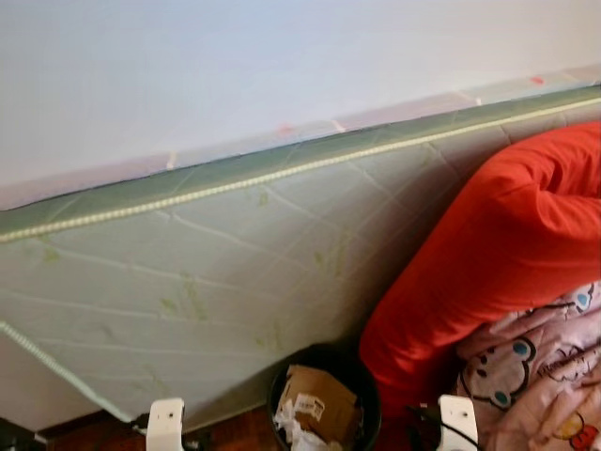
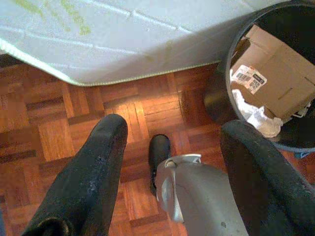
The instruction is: Clean up the room
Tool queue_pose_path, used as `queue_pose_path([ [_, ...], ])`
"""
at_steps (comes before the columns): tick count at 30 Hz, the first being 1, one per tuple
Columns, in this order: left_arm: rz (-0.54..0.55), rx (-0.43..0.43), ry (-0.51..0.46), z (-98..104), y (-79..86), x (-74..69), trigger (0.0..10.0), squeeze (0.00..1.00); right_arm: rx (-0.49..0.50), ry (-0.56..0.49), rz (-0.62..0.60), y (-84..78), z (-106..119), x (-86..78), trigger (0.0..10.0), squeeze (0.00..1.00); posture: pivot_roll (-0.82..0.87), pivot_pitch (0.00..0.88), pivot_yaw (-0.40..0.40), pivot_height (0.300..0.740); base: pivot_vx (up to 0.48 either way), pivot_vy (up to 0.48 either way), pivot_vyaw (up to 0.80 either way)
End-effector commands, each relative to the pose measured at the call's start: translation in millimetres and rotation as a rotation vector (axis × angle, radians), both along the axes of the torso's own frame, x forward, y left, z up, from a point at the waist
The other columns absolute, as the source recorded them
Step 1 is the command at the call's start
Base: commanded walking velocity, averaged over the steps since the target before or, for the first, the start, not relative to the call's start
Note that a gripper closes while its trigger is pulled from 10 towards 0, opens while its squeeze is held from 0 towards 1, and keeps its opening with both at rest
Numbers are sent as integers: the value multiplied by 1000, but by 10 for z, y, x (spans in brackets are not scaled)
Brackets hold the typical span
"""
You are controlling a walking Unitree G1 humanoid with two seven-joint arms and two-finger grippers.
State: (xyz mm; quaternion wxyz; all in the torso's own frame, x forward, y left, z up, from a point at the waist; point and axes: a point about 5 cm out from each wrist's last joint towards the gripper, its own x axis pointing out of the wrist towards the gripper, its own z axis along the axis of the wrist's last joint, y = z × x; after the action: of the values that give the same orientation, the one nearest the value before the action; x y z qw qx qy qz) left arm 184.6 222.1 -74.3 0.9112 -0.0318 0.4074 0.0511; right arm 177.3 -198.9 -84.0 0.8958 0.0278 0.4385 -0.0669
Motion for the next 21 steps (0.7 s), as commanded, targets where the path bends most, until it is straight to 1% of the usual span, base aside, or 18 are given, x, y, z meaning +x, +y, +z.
queue_pose_path([
  [1,15,-3,23,-28,14,-55,10000,0,-2,8,2,1,-6,-8,10000,0,83,0,-17,740,-277,0,0],
  [21,10,0,19,-15,28,-34,10000,0,2,4,10,21,5,22,10000,0,86,0,-17,740,-279,0,0],
])
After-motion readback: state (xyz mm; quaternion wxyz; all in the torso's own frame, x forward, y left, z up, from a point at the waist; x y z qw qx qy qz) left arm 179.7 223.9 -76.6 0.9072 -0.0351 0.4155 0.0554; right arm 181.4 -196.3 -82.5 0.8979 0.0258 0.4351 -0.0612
